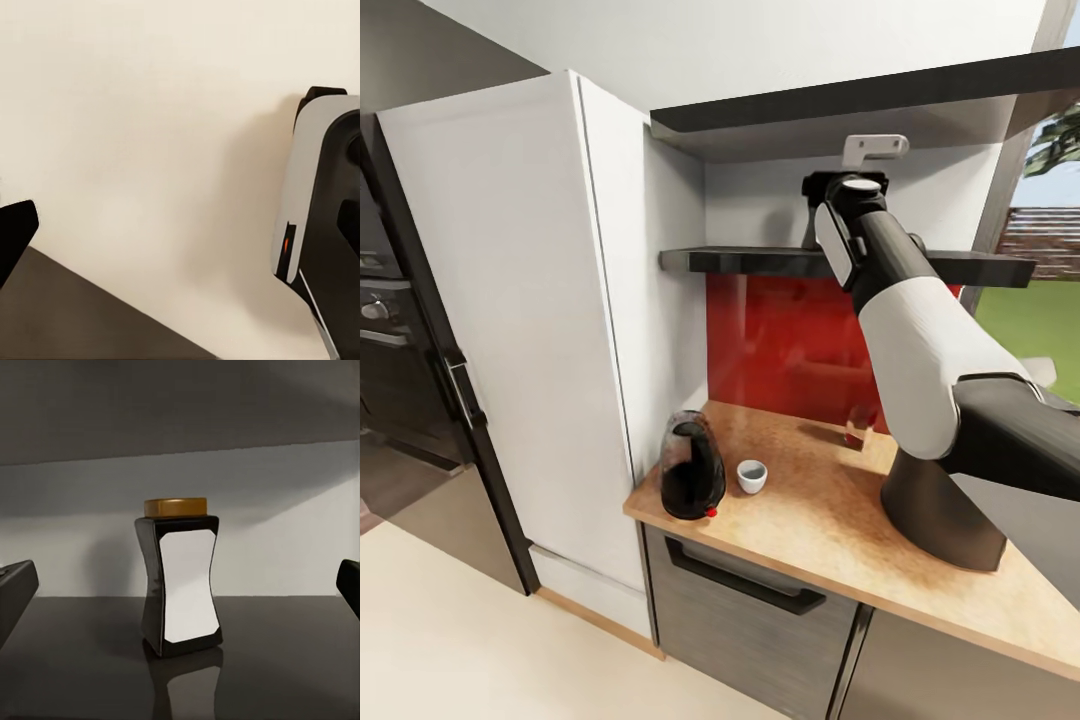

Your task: Set up a coffee station on the kitchen countertop: keep the coffee maker on the countertop, move the bottle of coffee from the kitchen shelf to the counter next to the coffee maker, place a paper coffee filter on top of the coffee maker, put the saucer next to the coffee maker with the coffee cup on the saucer, and place the electric kettle next to the coffee maker.

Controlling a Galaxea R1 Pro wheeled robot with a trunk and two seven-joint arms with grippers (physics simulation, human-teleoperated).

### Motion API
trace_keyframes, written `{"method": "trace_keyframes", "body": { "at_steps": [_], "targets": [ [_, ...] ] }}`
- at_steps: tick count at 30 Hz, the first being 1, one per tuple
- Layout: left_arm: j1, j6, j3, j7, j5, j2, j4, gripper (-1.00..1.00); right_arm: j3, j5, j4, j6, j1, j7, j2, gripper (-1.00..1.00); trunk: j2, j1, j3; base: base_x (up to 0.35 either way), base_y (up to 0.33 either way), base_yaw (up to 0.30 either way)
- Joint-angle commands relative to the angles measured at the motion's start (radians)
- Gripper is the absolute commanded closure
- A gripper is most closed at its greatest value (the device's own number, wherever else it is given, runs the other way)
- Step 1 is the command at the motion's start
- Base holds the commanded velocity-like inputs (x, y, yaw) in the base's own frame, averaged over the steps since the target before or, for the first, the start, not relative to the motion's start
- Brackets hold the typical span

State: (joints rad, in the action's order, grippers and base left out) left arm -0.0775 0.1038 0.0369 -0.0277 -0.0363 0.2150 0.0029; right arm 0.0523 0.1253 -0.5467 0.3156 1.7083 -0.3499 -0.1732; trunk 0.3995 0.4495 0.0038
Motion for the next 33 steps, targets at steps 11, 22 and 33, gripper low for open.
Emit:
{"method": "trace_keyframes", "body": {
  "at_steps": [11,22,33],
  "targets": [
    [0.002,-0.005,0.004,-0.001,-0.004,0.001,0.001,-1.0,0.007,0.012,-0.007,0.006,0.0,0.0,-0.001,-1.0,0.0,0.0,0.0,0.149,0.152,0.0],
    [0.002,-0.01,0.003,-0.001,-0.003,-0.001,0.001,-1.0,0.008,0.014,-0.009,0.007,0.0,-0.023,-0.001,-1.0,0.0,0.0,0.0,0.011,0.011,0.0],
    [0.002,-0.01,0.003,-0.001,-0.002,0.002,0.002,-1.0,0.004,0.013,-0.011,0.008,0.0,-0.056,-0.001,-1.0,0.0,0.0,0.0,0.0,0.0,0.0]
  ]
}}
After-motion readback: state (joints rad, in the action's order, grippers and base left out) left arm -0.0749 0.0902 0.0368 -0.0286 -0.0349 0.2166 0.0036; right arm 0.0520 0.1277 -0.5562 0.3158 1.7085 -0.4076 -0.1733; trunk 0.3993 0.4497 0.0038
